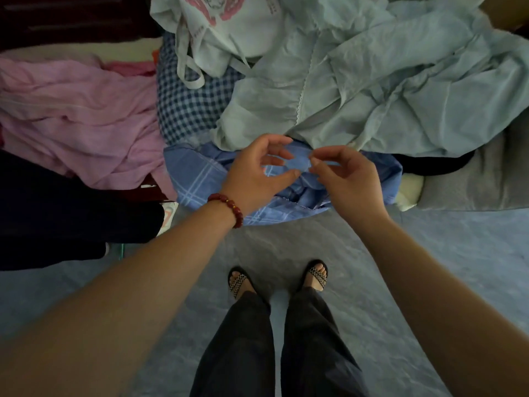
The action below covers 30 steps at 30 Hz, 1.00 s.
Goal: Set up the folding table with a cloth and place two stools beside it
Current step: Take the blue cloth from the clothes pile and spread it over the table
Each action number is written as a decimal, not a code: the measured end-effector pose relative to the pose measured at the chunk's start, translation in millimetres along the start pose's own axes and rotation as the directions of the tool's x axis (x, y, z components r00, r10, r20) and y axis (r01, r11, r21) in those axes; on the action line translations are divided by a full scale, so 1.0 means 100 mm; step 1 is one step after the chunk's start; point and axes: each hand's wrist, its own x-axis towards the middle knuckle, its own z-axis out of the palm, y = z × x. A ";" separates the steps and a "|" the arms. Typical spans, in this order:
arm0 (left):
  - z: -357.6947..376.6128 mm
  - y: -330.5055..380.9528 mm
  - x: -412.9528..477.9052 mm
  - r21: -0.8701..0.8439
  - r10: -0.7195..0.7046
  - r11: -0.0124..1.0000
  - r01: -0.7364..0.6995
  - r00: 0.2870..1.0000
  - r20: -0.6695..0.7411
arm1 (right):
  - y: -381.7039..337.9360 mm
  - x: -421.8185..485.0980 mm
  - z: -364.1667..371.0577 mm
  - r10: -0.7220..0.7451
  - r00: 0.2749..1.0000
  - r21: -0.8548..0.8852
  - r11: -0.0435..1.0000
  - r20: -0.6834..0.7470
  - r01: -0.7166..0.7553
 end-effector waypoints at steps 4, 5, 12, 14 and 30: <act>-0.01 -0.44 0.21 0.094 -0.018 0.995 0.011 0.998 0.067 | 0.34 0.26 0.15 -0.025 1.000 -0.121 0.992 0.003 0.025; 0.00 -0.55 0.27 0.112 -0.036 0.993 0.027 0.996 0.081 | 0.43 0.32 0.19 -0.022 1.000 -0.156 0.987 0.010 0.024; 0.16 -1.30 0.59 0.431 -0.139 0.898 0.084 0.985 0.098 | 1.04 0.68 0.43 -0.097 0.960 -0.464 0.859 0.264 0.215; 0.18 -1.44 0.66 0.630 -0.114 0.776 -0.008 0.982 0.153 | 1.16 0.79 0.47 -0.108 0.959 -0.488 0.843 0.263 0.229; 0.05 -1.71 0.89 0.781 -0.197 0.577 0.237 0.969 -0.149 | 1.61 0.95 0.60 0.032 0.985 -0.493 0.868 0.168 0.056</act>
